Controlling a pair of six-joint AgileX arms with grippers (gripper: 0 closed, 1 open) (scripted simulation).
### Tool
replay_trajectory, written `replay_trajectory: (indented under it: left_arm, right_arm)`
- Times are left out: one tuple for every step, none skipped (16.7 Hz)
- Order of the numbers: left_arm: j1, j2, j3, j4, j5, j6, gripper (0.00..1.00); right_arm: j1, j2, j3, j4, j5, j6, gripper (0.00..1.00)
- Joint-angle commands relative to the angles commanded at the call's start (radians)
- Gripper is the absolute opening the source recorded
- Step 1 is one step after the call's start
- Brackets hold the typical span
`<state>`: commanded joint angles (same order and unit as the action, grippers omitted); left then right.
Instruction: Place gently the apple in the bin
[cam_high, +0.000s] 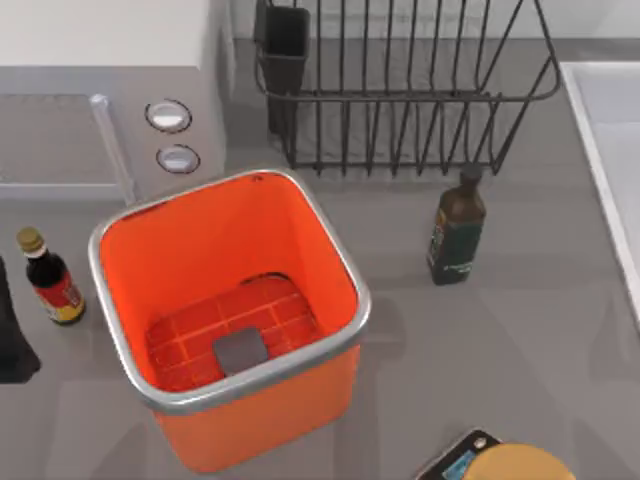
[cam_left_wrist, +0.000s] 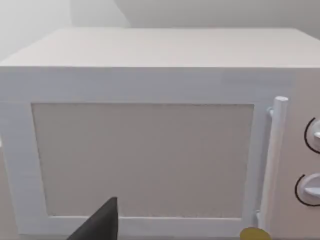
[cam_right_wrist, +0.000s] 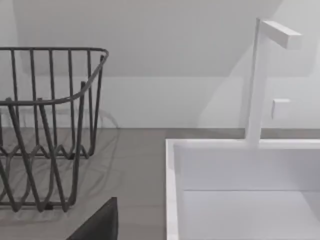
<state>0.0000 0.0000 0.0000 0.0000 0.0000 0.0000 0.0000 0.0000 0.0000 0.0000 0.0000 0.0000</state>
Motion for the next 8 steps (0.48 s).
replay_trajectory:
  left_arm:
    - [0.0, 0.0, 0.0, 0.0, 0.0, 0.0, 1.0]
    - [0.0, 0.0, 0.0, 0.0, 0.0, 0.0, 1.0]
    - [0.0, 0.011, 0.01, -0.01, 0.002, 0.006, 1.0]
    - [0.001, 0.032, 0.029, -0.028, 0.005, 0.017, 1.0]
    - [0.004, 0.064, 0.056, -0.053, 0.008, 0.032, 1.0]
    - [0.007, 0.107, 0.09, -0.086, 0.01, 0.051, 1.0]
    - [0.013, 0.16, 0.132, -0.125, 0.012, 0.073, 1.0]
    - [0.021, 0.223, 0.181, -0.169, 0.012, 0.097, 1.0]
  right_arm:
    - [0.0, 0.0, 0.0, 0.0, 0.0, 0.0, 1.0]
    - [0.0, 0.0, 0.0, 0.0, 0.0, 0.0, 1.0]
    - [0.0, 0.0, 0.0, 0.0, 0.0, 0.0, 1.0]
    - [0.0, 0.0, 0.0, 0.0, 0.0, 0.0, 1.0]
    - [0.0, 0.0, 0.0, 0.0, 0.0, 0.0, 1.0]
    - [0.0, 0.0, 0.0, 0.0, 0.0, 0.0, 1.0]
    - [0.0, 0.0, 0.0, 0.0, 0.0, 0.0, 1.0]
    - [0.0, 0.0, 0.0, 0.0, 0.0, 0.0, 1.0]
